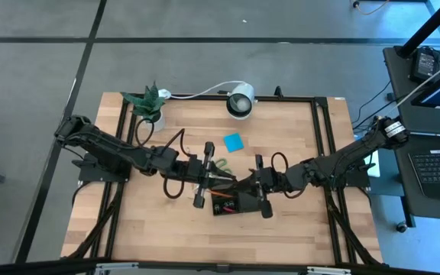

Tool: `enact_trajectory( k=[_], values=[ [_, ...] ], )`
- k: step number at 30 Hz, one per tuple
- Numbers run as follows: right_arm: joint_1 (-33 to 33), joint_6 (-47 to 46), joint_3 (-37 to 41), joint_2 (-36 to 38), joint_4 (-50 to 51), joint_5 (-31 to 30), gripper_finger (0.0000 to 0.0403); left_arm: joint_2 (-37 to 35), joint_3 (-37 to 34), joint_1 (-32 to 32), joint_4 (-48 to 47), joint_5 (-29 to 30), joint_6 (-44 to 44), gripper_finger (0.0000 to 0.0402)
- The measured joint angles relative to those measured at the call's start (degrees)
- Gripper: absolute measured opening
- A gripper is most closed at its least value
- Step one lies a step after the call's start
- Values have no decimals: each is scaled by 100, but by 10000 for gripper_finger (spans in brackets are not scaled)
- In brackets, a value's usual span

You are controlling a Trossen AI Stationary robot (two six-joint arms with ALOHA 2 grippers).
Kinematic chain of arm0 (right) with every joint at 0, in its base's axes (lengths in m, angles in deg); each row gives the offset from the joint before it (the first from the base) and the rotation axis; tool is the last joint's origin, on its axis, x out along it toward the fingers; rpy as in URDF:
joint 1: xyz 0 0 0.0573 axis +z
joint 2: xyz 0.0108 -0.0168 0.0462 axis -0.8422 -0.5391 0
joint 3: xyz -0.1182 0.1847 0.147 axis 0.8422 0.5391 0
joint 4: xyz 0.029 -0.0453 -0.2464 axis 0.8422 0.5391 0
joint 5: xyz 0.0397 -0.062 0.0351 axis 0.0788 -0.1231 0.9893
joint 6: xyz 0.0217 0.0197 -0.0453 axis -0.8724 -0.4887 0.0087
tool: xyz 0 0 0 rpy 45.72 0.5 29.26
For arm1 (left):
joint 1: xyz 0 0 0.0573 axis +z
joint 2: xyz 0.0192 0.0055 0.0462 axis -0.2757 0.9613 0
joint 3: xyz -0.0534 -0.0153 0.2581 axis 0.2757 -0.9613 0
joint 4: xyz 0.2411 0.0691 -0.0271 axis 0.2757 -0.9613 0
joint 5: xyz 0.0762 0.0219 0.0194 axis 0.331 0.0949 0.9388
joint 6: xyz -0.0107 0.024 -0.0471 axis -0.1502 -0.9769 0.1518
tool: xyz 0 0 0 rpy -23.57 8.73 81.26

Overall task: Pick and place office supplies into organizer
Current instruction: Put the left black pen into the desk organizer

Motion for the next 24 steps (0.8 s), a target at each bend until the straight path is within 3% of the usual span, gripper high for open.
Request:
enact_trajectory(
  k=[10, 15, 24],
  values=[
    [-2, -25, 0, 0, -2, 0, 55, 0, 0, -2, -2, 76, 255, 72],
    [3, -13, 0, 0, 15, 17, 55, -9, 0, -7, -225, -178, 320, 104],
    [-2, -29, 0, 16, 164, -60, 55, -526, -4, -114, -2213, -236, 1054, 150]
  ],
)
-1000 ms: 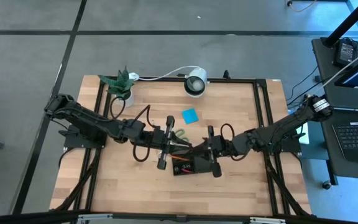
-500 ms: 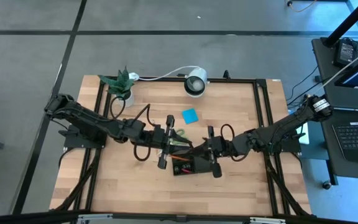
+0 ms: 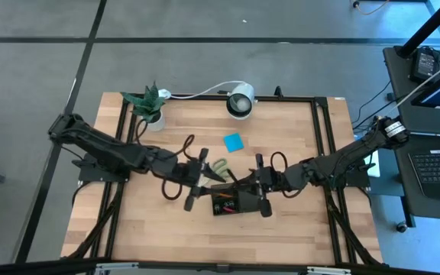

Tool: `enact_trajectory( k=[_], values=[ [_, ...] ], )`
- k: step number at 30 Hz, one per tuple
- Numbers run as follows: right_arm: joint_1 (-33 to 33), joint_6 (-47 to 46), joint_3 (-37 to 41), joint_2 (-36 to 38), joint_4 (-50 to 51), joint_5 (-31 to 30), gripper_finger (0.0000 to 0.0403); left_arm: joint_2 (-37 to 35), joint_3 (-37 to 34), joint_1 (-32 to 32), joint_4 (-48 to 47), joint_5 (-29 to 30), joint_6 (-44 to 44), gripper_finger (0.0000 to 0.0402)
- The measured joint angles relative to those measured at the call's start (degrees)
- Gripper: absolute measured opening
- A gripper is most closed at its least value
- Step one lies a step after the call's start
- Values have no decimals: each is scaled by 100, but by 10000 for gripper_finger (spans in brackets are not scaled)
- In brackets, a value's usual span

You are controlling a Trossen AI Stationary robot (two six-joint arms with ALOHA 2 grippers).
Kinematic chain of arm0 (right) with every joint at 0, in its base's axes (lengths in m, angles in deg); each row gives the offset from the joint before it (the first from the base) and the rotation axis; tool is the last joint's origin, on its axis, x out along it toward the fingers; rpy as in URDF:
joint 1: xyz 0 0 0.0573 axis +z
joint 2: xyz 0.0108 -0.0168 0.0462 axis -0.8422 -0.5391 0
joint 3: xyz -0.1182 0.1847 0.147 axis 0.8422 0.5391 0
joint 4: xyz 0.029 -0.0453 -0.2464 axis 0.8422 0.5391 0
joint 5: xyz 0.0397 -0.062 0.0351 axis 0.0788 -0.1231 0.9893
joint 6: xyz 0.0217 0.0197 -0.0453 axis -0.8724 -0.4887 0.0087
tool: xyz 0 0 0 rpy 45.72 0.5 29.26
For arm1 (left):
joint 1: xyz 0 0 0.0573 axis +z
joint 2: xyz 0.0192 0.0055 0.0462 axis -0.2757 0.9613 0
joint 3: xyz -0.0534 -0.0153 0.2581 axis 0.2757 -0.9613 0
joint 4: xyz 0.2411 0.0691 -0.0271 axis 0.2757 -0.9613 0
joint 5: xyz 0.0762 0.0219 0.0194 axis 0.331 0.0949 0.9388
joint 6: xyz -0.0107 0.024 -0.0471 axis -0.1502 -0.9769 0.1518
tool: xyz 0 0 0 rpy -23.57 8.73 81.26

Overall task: Pick and place office supplies into organizer
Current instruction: Put the left black pen into the desk organizer

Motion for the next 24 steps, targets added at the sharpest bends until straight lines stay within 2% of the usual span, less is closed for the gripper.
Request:
enact_trajectory(
  k=[5, 7, 9, 12, 16, 19, 24],
  values=[
    [0, -12, -2, 200, 443, -172, 55, -412, 0, -124, -1265, 25, 565, 152],
    [0, 7, -114, 345, 1068, -324, 55, -591, 0, -170, -1732, 76, 775, 152],
    [0, 29, -418, 474, 2140, -483, 55, -765, 0, -201, -2182, 87, 1018, 152],
    [0, 35, -1203, 488, 4285, -783, 55, -967, 0, -201, -2702, 93, 1348, 152],
    [0, 173, -2307, 216, 6604, -1237, 55, -1106, 0, -199, -3151, 183, 1557, 152],
    [0, 443, -2991, -132, 7680, -1433, 55, -1105, 0, -193, -3335, 354, 1552, 152],
    [0, 779, -3872, -927, 8637, -1375, 55, -1076, -4, -150, -3627, 493, 1560, 152]
  ],
)
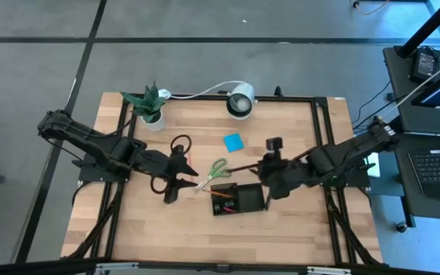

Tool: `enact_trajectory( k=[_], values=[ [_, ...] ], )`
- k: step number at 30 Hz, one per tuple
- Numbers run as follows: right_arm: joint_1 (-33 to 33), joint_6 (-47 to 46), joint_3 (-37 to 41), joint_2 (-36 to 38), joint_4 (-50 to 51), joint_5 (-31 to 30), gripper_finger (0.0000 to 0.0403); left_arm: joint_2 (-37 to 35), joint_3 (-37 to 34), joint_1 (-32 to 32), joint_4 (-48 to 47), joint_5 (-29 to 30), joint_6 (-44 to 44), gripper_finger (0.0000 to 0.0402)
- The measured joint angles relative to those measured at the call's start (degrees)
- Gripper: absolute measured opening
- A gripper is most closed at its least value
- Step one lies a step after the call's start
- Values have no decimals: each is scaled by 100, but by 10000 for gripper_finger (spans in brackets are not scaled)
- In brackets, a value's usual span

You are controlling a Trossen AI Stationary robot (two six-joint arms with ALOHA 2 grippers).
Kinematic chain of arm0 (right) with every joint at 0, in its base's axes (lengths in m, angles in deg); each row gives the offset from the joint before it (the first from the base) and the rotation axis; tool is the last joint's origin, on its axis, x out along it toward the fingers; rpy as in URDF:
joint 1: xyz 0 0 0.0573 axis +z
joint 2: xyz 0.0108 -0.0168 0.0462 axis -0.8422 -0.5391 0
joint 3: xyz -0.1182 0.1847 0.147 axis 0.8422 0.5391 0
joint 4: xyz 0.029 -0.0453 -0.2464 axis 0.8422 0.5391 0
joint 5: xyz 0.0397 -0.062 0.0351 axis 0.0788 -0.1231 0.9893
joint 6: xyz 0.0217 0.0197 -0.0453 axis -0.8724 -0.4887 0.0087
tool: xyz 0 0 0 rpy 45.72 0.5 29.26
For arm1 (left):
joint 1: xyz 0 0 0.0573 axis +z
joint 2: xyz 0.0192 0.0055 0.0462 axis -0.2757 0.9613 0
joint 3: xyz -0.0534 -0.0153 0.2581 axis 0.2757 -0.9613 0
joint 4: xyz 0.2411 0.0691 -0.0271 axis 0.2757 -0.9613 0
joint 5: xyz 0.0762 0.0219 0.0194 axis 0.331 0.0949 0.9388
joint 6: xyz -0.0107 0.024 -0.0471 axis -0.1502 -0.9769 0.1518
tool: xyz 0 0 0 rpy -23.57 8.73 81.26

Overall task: Pick and place office supplies into organizer
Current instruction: Put the left black pen into the desk organizer

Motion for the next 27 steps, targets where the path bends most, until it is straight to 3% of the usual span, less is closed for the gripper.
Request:
enact_trajectory(
  k=[12, 27],
  values=[
    [0, 33, -1526, -2031, 2182, 246, 55, -1, 0, 2, -423, 339, 445, 152],
    [-75, 316, -1966, -2901, 2239, 537, 55, -1, 0, 2, -428, 339, 439, 152]
  ],
)
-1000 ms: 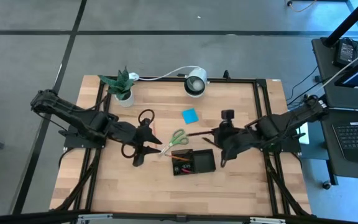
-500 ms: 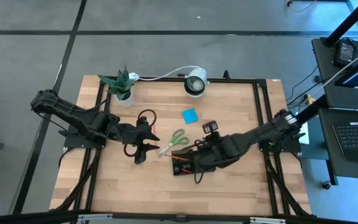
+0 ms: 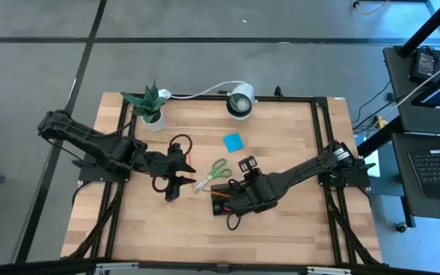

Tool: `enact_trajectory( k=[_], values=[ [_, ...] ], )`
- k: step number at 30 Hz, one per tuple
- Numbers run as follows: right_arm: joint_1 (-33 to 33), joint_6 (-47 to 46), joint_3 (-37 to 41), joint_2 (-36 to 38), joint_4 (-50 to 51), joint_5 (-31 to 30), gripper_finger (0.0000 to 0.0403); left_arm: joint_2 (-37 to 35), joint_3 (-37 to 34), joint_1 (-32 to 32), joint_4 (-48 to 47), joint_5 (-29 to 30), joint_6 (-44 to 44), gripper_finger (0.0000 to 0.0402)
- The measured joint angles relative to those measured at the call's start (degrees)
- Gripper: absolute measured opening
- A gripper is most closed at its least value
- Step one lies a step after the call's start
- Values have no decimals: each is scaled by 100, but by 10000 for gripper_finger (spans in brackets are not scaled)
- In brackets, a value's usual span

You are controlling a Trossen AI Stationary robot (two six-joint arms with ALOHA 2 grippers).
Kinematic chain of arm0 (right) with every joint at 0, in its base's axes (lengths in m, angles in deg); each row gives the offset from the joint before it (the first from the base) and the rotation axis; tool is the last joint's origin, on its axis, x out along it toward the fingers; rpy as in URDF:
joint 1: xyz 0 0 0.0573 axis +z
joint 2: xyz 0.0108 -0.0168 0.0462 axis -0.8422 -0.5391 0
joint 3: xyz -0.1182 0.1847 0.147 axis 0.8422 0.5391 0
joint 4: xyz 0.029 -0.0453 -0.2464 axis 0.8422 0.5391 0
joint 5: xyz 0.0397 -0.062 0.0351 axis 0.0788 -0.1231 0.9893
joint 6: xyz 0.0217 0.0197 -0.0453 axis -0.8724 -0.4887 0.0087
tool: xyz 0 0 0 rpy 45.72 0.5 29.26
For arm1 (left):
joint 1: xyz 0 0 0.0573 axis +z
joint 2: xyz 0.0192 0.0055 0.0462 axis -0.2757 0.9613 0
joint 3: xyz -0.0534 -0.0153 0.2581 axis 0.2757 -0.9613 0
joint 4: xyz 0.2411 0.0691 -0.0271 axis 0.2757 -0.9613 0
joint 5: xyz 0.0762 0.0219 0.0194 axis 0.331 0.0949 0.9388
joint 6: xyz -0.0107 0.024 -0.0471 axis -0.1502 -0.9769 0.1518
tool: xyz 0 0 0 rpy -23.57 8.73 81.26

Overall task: Pick and place office supplies into organizer
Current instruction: Put the left black pen into the desk organizer

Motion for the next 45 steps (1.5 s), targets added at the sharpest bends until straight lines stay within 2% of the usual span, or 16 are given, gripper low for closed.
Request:
enact_trajectory(
  k=[13, 23, 35, 42, 45],
  values=[
    [-299, -170, 3, -198, -4, 302, 55, 0, 0, 0, -4, 0, -13, 152],
    [-297, 236, 9, -540, -7, 316, 55, 0, 0, 0, -101, 11, -13, 152],
    [-297, 136, 9, -601, -7, 266, 55, 0, 0, 2, -104, 218, -13, 152],
    [-271, 402, 9, -601, -5, -554, 55, 0, 0, 2, -104, 304, -13, 152],
    [-220, 656, 9, -601, -4, -1243, 55, 0, 0, 2, -104, 304, -13, 152]
  ],
)
